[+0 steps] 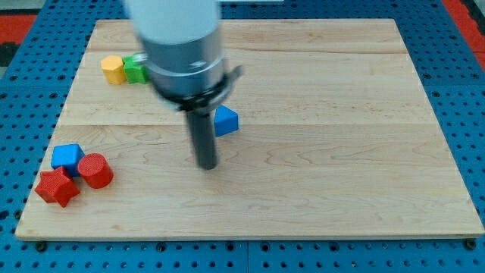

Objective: Move the blue triangle to the right of the red star

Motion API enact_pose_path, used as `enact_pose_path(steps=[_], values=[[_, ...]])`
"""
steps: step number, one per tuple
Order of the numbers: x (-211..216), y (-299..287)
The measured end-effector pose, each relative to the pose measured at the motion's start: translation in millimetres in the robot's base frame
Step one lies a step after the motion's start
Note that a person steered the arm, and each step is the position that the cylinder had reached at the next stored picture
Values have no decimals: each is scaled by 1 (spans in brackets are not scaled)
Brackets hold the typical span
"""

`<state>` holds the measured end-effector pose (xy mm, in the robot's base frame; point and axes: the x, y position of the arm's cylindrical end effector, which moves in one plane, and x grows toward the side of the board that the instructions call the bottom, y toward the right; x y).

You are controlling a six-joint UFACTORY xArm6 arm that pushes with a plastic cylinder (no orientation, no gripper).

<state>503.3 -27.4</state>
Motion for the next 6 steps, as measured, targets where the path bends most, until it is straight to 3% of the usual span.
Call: enact_pose_path(steps=[1,2,3,5,6], values=[[-28,79],[-80,82],[-97,18],[-20,-66],[-49,-69]])
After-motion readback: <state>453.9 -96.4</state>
